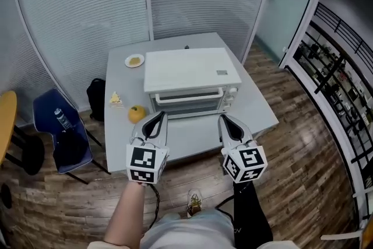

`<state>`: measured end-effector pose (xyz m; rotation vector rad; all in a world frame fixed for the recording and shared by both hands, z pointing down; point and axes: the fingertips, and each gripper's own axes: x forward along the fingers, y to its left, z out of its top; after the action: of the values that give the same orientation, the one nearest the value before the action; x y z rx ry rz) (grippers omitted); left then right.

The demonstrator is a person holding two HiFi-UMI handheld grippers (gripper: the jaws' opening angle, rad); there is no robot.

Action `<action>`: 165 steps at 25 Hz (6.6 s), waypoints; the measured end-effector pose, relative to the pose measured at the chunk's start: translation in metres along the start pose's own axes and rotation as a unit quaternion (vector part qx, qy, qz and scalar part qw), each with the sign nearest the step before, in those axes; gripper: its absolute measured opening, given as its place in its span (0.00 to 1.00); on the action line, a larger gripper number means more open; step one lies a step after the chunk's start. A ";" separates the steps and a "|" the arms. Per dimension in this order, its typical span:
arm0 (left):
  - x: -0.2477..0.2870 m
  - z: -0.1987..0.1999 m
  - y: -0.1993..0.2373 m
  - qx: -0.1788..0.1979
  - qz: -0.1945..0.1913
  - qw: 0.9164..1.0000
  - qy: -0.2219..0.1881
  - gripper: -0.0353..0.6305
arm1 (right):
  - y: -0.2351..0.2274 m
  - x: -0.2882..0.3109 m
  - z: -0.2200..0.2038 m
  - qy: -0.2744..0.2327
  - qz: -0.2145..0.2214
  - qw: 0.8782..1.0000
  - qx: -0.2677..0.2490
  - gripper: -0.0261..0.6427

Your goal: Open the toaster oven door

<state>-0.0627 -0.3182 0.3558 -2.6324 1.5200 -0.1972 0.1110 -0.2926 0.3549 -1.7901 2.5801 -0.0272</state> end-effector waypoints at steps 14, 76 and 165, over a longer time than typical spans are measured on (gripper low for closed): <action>0.131 -0.040 0.009 -0.016 0.016 0.998 0.051 0.14 | -0.073 0.120 -0.038 0.048 0.047 0.998 0.012 0.04; 0.059 -0.186 -0.077 -0.089 -0.011 0.977 0.196 0.14 | -0.015 0.041 -0.192 0.264 0.045 0.963 -0.024 0.04; -0.120 0.005 -0.135 -0.061 0.076 0.995 0.009 0.14 | -0.035 -0.171 -0.017 0.023 0.021 0.999 -0.035 0.04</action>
<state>-0.0061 -0.1473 0.3634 -2.5955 1.7822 -0.1196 0.2033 -0.1443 0.3710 -1.7779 2.6815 0.0246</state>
